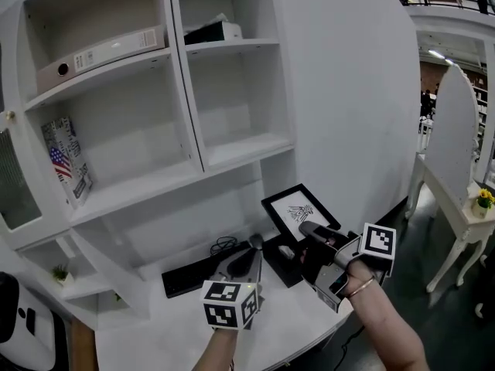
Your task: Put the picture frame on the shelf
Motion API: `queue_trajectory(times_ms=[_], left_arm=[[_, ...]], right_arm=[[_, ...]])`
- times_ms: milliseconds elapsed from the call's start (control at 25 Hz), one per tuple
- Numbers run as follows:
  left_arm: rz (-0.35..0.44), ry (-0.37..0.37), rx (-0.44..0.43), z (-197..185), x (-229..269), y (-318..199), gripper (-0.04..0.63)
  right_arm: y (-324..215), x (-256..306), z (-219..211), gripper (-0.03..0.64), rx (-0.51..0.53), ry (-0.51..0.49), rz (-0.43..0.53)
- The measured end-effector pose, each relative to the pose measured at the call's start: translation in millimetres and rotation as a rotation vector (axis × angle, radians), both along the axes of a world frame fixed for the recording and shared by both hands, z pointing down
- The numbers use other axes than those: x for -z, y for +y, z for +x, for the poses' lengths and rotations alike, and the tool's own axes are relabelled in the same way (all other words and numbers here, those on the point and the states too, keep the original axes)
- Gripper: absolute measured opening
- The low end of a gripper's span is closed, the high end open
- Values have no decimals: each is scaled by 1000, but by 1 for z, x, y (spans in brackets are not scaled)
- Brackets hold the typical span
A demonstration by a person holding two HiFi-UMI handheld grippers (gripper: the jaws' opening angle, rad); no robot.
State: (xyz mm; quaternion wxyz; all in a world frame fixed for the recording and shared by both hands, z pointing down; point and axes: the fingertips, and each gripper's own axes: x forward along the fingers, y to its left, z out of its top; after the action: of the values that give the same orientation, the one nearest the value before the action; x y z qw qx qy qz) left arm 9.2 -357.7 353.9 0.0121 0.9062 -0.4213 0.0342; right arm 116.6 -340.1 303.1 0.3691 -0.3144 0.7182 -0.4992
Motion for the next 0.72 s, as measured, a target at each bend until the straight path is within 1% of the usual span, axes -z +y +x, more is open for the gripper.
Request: queue_trajectory(times_ms=[160,280,360,520,720], left_arm=[[26,-8,32,5,22,-15,20],[38,10,42,9,37,-24,20],[42,20,43,11,47,-29,20],[56,18,54,15,61,-37,20],[38,46,70,17,66,-46,20]], right_arm=[[-21,29,-4,37,60,-34,28],[-35,45,-4,37,81,-35,42],[-46,54,-4,37,89,-33,45],[-67,70,-2,37,102,-37,45],[-92,85,0,37,83,-24,47]])
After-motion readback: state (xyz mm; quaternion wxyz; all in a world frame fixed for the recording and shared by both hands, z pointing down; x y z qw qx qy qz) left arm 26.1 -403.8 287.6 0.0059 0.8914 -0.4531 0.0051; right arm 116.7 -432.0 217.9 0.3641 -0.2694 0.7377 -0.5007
